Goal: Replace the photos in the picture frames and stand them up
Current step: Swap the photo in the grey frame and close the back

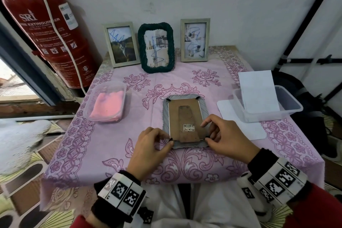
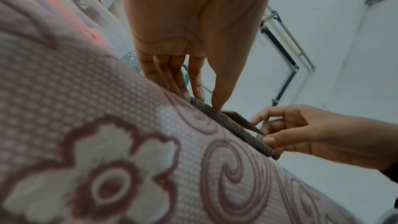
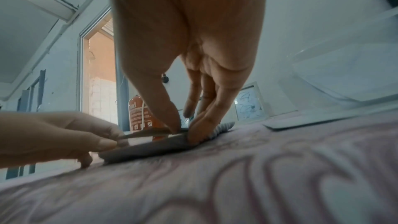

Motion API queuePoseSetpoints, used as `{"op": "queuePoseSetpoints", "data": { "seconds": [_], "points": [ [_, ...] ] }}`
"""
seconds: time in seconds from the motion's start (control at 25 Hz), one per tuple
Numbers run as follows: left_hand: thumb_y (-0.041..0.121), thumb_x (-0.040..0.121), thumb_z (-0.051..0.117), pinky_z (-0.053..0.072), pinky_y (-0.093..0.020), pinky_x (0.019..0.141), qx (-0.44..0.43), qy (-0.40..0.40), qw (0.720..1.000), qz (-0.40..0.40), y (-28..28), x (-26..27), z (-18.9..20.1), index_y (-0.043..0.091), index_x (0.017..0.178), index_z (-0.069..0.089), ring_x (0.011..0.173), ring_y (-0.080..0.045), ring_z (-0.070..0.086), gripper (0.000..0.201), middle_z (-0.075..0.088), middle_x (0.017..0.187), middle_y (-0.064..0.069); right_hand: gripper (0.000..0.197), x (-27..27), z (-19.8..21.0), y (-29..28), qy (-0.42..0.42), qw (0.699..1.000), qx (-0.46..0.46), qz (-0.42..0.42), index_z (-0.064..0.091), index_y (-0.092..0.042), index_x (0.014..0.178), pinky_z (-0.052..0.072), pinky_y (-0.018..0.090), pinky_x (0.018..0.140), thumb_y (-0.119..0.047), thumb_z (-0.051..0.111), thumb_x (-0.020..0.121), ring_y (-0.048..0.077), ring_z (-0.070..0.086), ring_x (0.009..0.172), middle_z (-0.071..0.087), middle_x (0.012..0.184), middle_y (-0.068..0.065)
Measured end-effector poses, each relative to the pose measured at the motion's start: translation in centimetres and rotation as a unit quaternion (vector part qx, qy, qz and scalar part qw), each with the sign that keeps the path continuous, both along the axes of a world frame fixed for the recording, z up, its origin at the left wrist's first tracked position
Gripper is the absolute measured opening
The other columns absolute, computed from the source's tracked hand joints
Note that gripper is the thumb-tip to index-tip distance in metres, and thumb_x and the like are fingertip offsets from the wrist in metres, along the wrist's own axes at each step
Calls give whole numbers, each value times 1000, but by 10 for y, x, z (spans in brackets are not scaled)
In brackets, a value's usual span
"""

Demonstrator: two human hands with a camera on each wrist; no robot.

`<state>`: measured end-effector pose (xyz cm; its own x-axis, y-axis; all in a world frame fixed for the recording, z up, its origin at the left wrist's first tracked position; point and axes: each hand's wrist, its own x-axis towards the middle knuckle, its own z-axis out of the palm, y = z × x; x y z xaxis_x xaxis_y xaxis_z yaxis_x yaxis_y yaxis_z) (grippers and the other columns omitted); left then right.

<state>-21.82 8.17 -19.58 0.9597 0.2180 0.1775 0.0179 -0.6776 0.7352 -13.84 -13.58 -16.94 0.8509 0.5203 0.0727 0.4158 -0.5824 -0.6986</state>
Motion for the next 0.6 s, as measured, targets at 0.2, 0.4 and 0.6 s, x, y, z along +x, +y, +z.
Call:
{"op": "queuePoseSetpoints", "data": {
  "seconds": [0.2, 0.4, 0.6],
  "points": [
    [20, 92, 56, 39, -7, 65, -115, 46, 990, 68, 12, 10, -1, 18, 106, 62, 80, -11, 59, 16, 62, 91, -3, 15, 4, 1, 9, -42, 999, 8, -17, 65, -21, 96, 37, 9, 68, -15, 65, 82, 3, 50, 76, 54, 88, -4],
    [19, 87, 63, 38, -2, 70, -62, 56, 995, 60, 3, 13, -3, 10, 102, 62, 73, -5, 52, 18, 49, 97, -4, 19, 6, -2, 23, -48, 997, -40, 55, 71, -23, 101, 32, 12, 83, -22, 66, 83, 8, 45, 106, 56, 108, -5],
    [7, 93, 51, 51, -34, 65, -325, 25, 945, 18, -9, 11, 6, 6, 102, 48, 70, -26, 58, 9, 62, 83, -19, 24, 9, 4, 29, -38, 998, -4, 46, 67, -21, 109, 35, 22, 98, -18, 64, 86, 12, 45, 117, 54, 118, 1]
  ]
}}
